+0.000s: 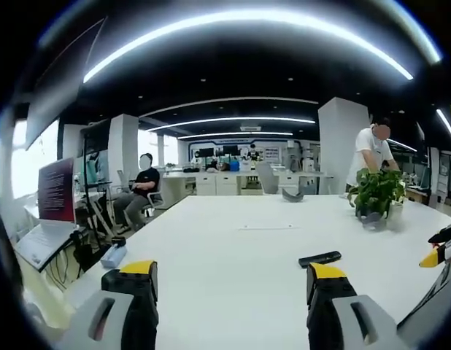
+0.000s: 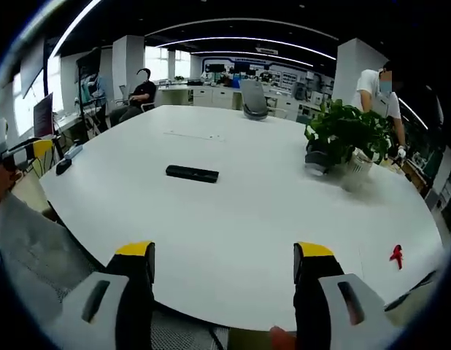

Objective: Press the specified remote control buttons in sequence, fully releasing each button before pressing the next.

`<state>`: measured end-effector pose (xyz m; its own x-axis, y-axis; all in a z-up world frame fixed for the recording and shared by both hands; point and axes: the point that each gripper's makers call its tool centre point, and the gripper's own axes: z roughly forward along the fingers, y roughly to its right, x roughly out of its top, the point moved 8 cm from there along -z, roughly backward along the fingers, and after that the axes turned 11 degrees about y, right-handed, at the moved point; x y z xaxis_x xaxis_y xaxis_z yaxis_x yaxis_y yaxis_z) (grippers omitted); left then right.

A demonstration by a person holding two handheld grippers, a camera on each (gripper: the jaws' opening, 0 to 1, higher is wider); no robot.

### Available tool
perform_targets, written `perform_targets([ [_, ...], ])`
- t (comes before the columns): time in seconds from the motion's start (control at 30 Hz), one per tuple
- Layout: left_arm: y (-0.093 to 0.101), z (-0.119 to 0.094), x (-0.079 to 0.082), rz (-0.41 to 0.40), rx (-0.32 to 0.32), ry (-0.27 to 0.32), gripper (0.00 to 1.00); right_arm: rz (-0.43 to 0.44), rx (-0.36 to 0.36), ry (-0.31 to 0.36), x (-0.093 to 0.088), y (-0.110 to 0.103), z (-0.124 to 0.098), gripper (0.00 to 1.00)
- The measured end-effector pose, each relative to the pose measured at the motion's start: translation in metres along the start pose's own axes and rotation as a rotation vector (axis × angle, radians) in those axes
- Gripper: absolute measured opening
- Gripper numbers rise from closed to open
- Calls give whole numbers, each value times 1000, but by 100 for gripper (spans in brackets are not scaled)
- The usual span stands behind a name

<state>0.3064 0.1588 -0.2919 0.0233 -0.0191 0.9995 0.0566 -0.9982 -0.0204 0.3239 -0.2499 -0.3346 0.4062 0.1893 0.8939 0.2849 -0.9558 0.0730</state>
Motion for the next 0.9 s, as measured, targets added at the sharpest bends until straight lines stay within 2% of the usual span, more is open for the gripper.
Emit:
perform_targets([
  [0.33, -19, 5, -12, -8, 3, -12, 88, -3, -1, -4, 0, 0, 1, 80],
  [0.73, -4, 2, -5, -15, 1, -23, 87, 19, -27, 39, 3, 4, -1, 80],
  [0.9, 0, 5, -3, -39, -39, -38, 87, 26, -40, 63, 6, 6, -4, 80],
])
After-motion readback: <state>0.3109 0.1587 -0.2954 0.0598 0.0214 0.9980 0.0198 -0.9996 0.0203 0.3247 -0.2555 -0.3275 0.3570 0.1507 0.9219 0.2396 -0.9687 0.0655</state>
